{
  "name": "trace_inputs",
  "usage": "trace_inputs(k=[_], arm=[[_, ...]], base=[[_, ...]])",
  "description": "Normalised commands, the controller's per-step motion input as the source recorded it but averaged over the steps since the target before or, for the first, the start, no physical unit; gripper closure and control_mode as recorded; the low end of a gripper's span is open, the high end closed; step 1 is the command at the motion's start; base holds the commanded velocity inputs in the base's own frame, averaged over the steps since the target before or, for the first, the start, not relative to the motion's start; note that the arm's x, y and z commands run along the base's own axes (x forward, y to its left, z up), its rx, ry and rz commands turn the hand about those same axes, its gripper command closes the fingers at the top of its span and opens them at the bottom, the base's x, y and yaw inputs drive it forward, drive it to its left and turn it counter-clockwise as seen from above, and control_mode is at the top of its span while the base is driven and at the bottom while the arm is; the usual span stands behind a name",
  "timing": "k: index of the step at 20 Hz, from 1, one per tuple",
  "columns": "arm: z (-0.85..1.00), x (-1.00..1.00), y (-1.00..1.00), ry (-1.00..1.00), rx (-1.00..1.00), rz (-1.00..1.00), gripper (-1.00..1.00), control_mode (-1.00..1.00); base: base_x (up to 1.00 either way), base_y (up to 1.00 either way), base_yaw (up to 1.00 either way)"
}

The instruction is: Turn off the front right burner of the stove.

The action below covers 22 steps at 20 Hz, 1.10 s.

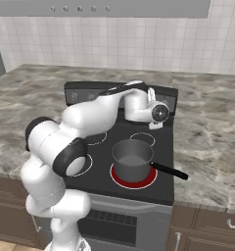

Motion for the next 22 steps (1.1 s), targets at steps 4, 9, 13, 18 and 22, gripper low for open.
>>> trace_inputs(k=[4, 9, 13, 18, 22], arm=[[-0.07, 0.34, 0.0, -0.05, 0.08, 0.06, -1.0, -1.0], [-0.08, 0.32, -0.09, -0.03, 0.03, 0.07, -1.0, -1.0], [-0.13, 0.21, -0.21, -0.06, 0.0, 0.09, -1.0, -1.0], [-0.13, 0.12, -0.31, -0.05, 0.0, 0.09, -1.0, -1.0], [-0.04, 0.27, -0.06, -0.02, 0.0, 0.06, -1.0, -1.0]], base=[[0.0, 0.0, 0.0], [0.0, 0.0, 0.0], [0.0, 0.0, 0.0], [0.0, 0.0, 0.0], [0.0, 0.0, 0.0]])
